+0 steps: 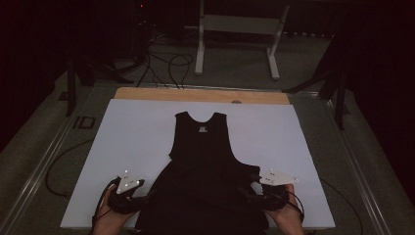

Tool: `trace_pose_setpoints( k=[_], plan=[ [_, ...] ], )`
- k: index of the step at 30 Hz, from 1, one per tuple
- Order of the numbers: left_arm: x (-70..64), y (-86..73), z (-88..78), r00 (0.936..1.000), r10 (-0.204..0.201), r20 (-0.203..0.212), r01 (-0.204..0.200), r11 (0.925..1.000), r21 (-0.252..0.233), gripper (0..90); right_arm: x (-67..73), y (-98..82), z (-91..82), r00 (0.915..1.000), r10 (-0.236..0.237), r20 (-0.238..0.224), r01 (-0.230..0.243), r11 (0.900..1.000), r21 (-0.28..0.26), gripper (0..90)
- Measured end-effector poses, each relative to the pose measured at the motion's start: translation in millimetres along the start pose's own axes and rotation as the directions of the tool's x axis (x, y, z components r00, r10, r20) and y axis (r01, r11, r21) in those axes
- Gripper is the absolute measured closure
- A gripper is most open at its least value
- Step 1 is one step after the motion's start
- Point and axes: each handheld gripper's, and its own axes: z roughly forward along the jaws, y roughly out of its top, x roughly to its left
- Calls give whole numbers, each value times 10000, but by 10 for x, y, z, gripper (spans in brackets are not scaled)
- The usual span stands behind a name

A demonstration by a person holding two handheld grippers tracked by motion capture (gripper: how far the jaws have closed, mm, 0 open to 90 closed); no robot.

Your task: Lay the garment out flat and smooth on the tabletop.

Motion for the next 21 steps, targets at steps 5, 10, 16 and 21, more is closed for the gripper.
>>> trace_pose_setpoints(
  k=[5, 10, 16, 21],
  plan=[
    [-7, 21, 64, 10000, -24, -56, 25, 9999, 145, 414, -63, -58, 2, 9995, 315, 61, -317, 9993, 194, 326],
    [-26, 27, 93, 10000, 23, 41, -24, 9997, 238, 418, -98, -121, -15, 9985, 534, 109, -539, 9971, 531, 333],
    [-38, 26, 94, 9997, -15, 249, 7, 9995, 330, 489, -131, -203, -100, 9935, 1092, -333, -1063, 9912, 787, 426],
    [-38, 34, 101, 9991, -84, 415, 69, 9993, 359, 597, -155, -221, -39, 9843, 1468, -979, -1360, 9847, 1086, 524]
  ],
)
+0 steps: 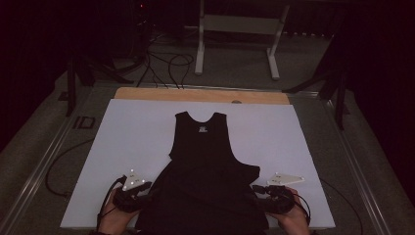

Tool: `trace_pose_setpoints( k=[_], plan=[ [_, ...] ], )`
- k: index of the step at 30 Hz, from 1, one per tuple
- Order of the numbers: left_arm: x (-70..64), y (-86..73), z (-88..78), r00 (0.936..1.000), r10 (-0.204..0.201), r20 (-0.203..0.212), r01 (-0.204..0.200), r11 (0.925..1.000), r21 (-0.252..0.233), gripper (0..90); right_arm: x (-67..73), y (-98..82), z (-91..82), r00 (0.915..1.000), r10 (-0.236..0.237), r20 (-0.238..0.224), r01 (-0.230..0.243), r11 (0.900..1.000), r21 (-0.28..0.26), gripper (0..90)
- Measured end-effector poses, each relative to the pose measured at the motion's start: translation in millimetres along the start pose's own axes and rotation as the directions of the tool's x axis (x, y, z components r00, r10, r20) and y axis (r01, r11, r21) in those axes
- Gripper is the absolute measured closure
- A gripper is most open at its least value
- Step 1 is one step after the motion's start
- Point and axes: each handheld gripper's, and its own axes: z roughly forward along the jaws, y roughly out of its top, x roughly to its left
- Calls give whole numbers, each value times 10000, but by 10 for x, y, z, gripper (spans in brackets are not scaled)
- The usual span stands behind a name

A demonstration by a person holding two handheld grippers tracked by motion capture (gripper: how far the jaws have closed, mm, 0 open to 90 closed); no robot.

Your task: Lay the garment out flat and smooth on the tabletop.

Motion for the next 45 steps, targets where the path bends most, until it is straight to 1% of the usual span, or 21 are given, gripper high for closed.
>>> trace_pose_setpoints(
  k=[3, 5, 7, 10, 12, 13, 15, 20, 26, 28, 29, 30, 31, 34, 35, 36, 37, 39, 41, 43, 45],
  plan=[
    [-1, 5, 5, 9998, -88, 166, 87, 10000, 22, 667, -13, 1, 43, 9991, 206, -377, -197, 9995, 252, 616],
    [-4, 3, 0, 9997, -114, 236, 113, 9999, 70, 715, 2, -6, 50, 9976, 242, -649, -213, 9988, 449, 673],
    [2, -2, -7, 9994, -153, 320, 149, 9998, 118, 769, 22, -17, 35, 9969, 107, -775, -61, 9982, 598, 733],
    [7, -18, -24, 9979, -254, 592, 242, 9995, 212, 852, 44, -24, 7, 9972, 28, -752, 22, 9977, 671, 835],
    [7, -18, -24, 9979, -254, 592, 242, 9995, 212, 869, 43, -26, -2, 9973, -44, -730, 93, 9977, 668, 835],
    [-14, -40, -63, 9976, -221, 651, 198, 9992, 357, 876, 53, -31, -24, 9978, -52, -660, 100, 9972, 736, 879],
    [-19, -61, -99, 9977, -220, 639, 190, 9987, 471, 878, 52, -43, -45, 9983, -94, -580, 138, 9970, 760, 880],
    [-11, -122, -191, 9975, -404, 587, 363, 9969, 696, 881, 15, -96, -122, 9994, 99, -332, -76, 9975, 709, 881],
    [24, -176, -268, 9974, -577, 437, 540, 9952, 818, 882, 16, -151, -187, 9993, 268, -264, -250, 9975, 660, 881],
    [64, -214, -318, 9962, -826, 260, 801, 9932, 842, 882, 50, -168, -197, 9991, 234, -350, -209, 9973, 700, 881],
    [64, -214, -318, 9962, -826, 260, 801, 9932, 842, 882, 50, -168, -197, 9991, 234, -350, -209, 9973, 700, 881],
    [95, -236, -350, 9956, -938, 85, 927, 9921, 840, 882, 68, -169, -191, 9991, 178, -390, -151, 9975, 684, 881],
    [106, -243, -359, 9950, -1002, 44, 995, 9916, 824, 882, 113, -172, -174, 9988, 81, -480, -45, 9973, 732, 881],
    [145, -269, -393, 9921, -1232, -226, 1246, 9891, 788, 882, 173, -175, -145, 9982, -65, -597, 114, 9965, 825, 880],
    [145, -269, -393, 9921, -1232, -226, 1246, 9891, 788, 882, 173, -175, -145, 9982, -65, -597, 114, 9965, 825, 880],
    [169, -278, -410, 9899, -1330, -495, 1366, 9876, 769, 882, 193, -179, -132, 9978, -94, -649, 146, 9966, 806, 880],
    [178, -280, -411, 9886, -1401, -549, 1439, 9869, 735, 882, 232, -184, -116, 9970, -178, -747, 245, 9956, 900, 880],
    [183, -281, -409, 9882, -1435, -539, 1472, 9864, 727, 882, 262, -187, -110, 9965, -237, -805, 310, 9954, 910, 880],
    [174, -281, -406, 9890, -1399, -481, 1431, 9871, 724, 882, 269, -185, -122, 9972, -236, -704, 298, 9956, 890, 881],
    [168, -281, -404, 9895, -1385, -419, 1413, 9873, 723, 881, 258, -185, -134, 9976, -171, -668, 228, 9959, 870, 880],
    [145, -288, -405, 9907, -1347, -192, 1358, 9879, 754, 882, 209, -199, -172, 9989, 47, -476, -7, 9965, 842, 881]
  ],
)
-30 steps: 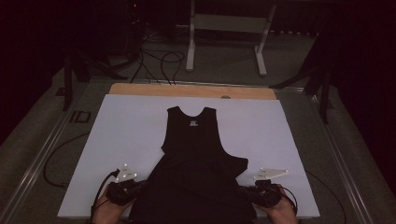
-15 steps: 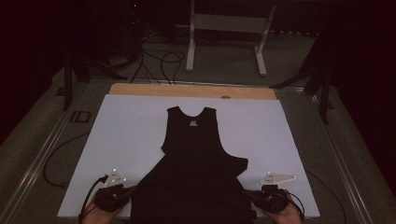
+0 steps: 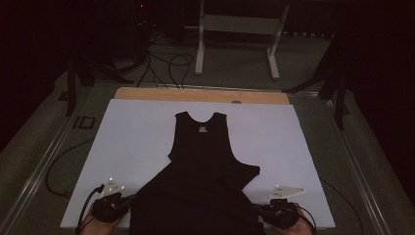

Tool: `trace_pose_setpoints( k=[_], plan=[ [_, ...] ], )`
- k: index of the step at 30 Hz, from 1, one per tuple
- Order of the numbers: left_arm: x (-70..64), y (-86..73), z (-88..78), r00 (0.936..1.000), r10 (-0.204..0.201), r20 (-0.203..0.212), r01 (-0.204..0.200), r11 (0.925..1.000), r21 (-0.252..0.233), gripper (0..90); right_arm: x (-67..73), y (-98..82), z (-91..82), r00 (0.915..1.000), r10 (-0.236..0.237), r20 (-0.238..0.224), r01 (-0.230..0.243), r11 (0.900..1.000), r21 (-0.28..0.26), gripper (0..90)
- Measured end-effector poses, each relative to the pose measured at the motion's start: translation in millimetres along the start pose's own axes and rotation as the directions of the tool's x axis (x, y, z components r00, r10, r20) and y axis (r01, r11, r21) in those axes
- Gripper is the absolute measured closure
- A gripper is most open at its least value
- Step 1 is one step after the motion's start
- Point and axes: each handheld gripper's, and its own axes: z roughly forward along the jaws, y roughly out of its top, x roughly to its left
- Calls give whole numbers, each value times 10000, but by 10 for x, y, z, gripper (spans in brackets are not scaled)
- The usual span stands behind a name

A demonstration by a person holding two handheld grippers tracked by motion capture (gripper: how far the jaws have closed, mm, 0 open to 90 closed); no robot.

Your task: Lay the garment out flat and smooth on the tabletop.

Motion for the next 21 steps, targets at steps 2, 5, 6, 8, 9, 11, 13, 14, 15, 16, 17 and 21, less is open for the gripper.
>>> trace_pose_setpoints(
  k=[2, 5, 6, 8, 9, 11, 13, 14, 15, 16, 17, 21],
  plan=[
    [-21, -20, -10, 9996, 60, 273, -61, 10000, 65, 881, -46, -29, -52, 9997, 178, 161, -178, 9998, -18, 881],
    [-63, -55, -34, 9983, 193, 542, -203, 9996, 184, 881, -100, -76, -117, 9982, 432, 407, -430, 9991, -46, 881],
    [-80, -73, -44, 9974, 253, 670, -268, 9994, 204, 880, -122, -96, -138, 9975, 507, 502, -504, 9987, -65, 882],
    [-115, -109, -64, 9956, 319, 884, -343, 9991, 257, 880, -160, -136, -181, 9953, 732, 641, -730, 9973, -47, 882],
    [-131, -126, -74, 9944, 371, 986, -401, 9988, 285, 880, -179, -157, -200, 9944, 826, 663, -824, 9966, -62, 882],
    [-156, -156, -94, 9930, 406, 1108, -443, 9985, 314, 879, -202, -191, -227, 9926, 980, 716, -979, 9952, -54, 881],
    [-171, -180, -114, 9930, 407, 1108, -448, 9984, 347, 878, -215, -217, -244, 9917, 1048, 747, -1047, 9945, -50, 881],
    [-171, -191, -128, 9931, 436, 1092, -483, 9980, 401, 878, -215, -223, -250, 9913, 1092, 734, -1092, 9940, -45, 881],
    [-175, -211, -143, 9933, 378, 1088, -424, 9983, 401, 878, -212, -228, -252, 9912, 1096, 738, -1099, 9939, -5, 881],
    [-176, -221, -151, 9934, 346, 1097, -394, 9984, 417, 880, -206, -231, -251, 9912, 1109, 718, -1111, 9938, -3, 881],
    [-179, -239, -166, 9932, 338, 1113, -391, 9982, 456, 880, -205, -233, -248, 9919, 1072, 685, -1076, 9942, 17, 880],
    [-188, -297, -210, 9925, 228, 1202, -288, 9984, 481, 881, -181, -244, -222, 9938, 990, 505, -1002, 9947, 226, 879]
  ],
)
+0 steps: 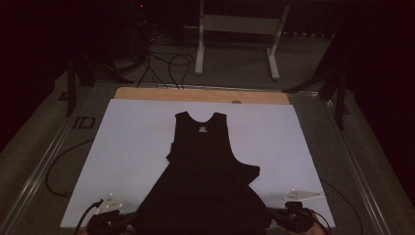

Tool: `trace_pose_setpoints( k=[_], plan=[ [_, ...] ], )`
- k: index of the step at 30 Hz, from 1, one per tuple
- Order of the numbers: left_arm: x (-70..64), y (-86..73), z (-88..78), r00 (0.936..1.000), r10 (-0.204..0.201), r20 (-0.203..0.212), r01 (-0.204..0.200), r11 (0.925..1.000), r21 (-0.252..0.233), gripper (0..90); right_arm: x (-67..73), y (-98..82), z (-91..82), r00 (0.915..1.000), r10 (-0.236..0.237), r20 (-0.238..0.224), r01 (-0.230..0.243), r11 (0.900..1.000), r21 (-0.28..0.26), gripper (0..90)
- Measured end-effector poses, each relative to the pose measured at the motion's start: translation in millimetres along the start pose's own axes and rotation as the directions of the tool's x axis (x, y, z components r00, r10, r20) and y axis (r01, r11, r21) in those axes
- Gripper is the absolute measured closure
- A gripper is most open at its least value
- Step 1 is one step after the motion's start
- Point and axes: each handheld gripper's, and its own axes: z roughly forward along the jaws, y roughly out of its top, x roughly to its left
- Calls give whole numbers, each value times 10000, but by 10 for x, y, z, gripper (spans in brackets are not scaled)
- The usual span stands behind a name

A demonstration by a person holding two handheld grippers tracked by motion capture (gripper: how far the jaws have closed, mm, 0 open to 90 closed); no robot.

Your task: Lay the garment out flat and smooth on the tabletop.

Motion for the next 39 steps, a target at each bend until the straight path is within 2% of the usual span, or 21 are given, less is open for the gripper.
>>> trace_pose_setpoints(
  k=[3, 5, 6, 7, 9, 12, 17, 23, 26, 29, 30, 32, 35, 38, 39],
  plan=[
    [0, -9, -3, 9999, 37, 105, -36, 9999, -115, 856, 0, 0, 11, 10000, -40, -49, 40, 10000, 4, 872],
    [19, 11, 4, 9999, 30, -98, -33, 9995, -324, 731, -4, 5, 22, 9999, -85, -60, 86, 10000, 23, 860],
    [19, 11, 4, 9999, 30, -98, -33, 9995, -324, 704, -4, 5, 22, 9999, -85, -60, 86, 10000, 23, 860],
    [51, 29, 13, 9998, -70, -208, 59, 9987, -500, 704, 0, 8, 28, 10000, -43, -73, 44, 10000, 54, 852],
    [99, 55, 30, 9994, -239, -245, 222, 9974, -682, 611, 3, 16, 44, 9999, -123, -74, 124, 9999, 67, 837],
    [151, 125, 54, 9987, -458, -234, 432, 9939, -1015, 570, 0, 24, 56, 9998, -202, -94, 201, 9998, -21, 812],
    [180, 246, 138, 9989, -403, -233, 373, 9922, -1186, 508, -6, 83, 96, 9995, -300, -35, 299, 9990, -327, 681],
    [168, 474, 372, 9998, -72, -198, 51, 9944, -1054, 475, 18, 227, 175, 9971, -758, 79, 762, 9940, -789, 575],
    [122, 599, 500, 9996, 136, -259, -163, 9941, -1073, 461, 22, 308, 240, 9945, -1039, 131, 1047, 9896, -988, 561],
    [49, 672, 580, 9976, 486, -488, -532, 9937, -983, 452, 26, 367, 304, 9932, -1152, 150, 1162, 9882, -1002, 564],
    [49, 672, 580, 9976, 486, -488, -532, 9937, -983, 451, 26, 367, 304, 9932, -1152, 150, 1162, 9882, -1002, 564],
    [-21, 711, 623, 9940, 770, -775, -833, 9932, -814, 456, 20, 410, 355, 9926, -1202, 177, 1214, 9873, -1029, 580],
    [-71, 741, 647, 9897, 908, -1109, -982, 9932, -633, 498, 3, 461, 393, 9930, -1176, 146, 1185, 9866, -1125, 613],
    [-105, 755, 658, 9826, 1081, -1508, -1167, 9919, -493, 565, -7, 494, 429, 9935, -1138, 19, 1133, 9871, -1135, 697],
    [-113, 756, 660, 9821, 1090, -1537, -1177, 9919, -485, 583, -7, 503, 443, 9935, -1139, -33, 1129, 9875, -1100, 721]
  ],
)
